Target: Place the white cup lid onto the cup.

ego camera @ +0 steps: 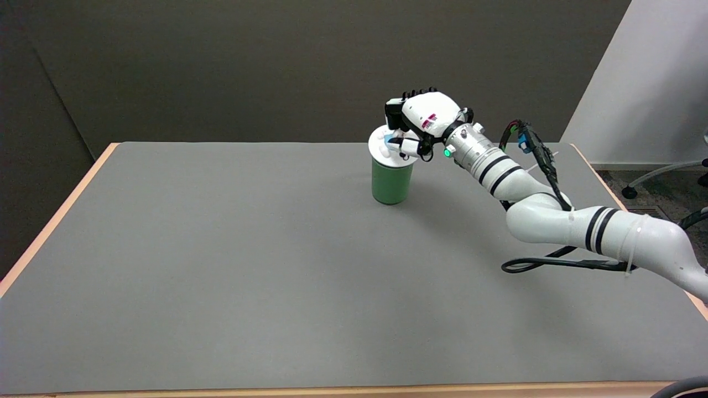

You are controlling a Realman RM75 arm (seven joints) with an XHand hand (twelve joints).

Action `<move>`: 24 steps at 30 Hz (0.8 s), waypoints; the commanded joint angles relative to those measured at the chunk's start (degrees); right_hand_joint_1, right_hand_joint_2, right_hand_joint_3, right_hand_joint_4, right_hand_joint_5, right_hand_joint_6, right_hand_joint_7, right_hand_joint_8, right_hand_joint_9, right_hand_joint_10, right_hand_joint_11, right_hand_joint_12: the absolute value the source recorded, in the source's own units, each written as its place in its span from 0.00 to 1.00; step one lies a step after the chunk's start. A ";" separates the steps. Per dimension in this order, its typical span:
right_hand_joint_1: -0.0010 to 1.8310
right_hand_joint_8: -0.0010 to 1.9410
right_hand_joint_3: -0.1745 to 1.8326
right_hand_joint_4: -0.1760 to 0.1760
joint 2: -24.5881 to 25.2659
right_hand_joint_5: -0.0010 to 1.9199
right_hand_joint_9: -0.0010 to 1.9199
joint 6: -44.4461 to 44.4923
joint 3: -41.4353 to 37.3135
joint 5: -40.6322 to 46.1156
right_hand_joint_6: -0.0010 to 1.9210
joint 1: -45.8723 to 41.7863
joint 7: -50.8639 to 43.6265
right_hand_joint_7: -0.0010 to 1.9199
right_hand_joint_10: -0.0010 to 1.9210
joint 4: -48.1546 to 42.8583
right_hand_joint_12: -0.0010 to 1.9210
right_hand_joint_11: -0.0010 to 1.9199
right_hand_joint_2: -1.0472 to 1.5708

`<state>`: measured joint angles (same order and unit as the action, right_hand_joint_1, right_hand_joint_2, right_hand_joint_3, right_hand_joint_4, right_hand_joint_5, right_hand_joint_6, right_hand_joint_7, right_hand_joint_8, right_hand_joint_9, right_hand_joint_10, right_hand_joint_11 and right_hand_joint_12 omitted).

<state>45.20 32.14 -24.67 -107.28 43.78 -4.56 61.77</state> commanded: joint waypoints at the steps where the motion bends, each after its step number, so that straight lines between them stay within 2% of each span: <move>1: 0.65 0.57 0.19 0.21 -0.92 0.32 0.49 -0.16 -0.07 0.01 0.82 -0.57 0.00 0.47 0.38 1.16 0.61 0.36 0.83; 9: 0.64 0.58 0.20 0.25 -0.92 0.33 0.49 -0.16 -0.03 0.09 0.82 -0.64 0.00 0.47 0.37 1.00 0.62 0.37 0.83; 24: 0.64 0.58 0.19 0.27 -0.23 0.33 0.49 0.05 0.41 0.17 0.82 -0.97 0.00 0.47 0.38 0.00 0.63 0.36 0.83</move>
<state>44.49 31.98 -24.55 -107.18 43.24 -4.56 62.56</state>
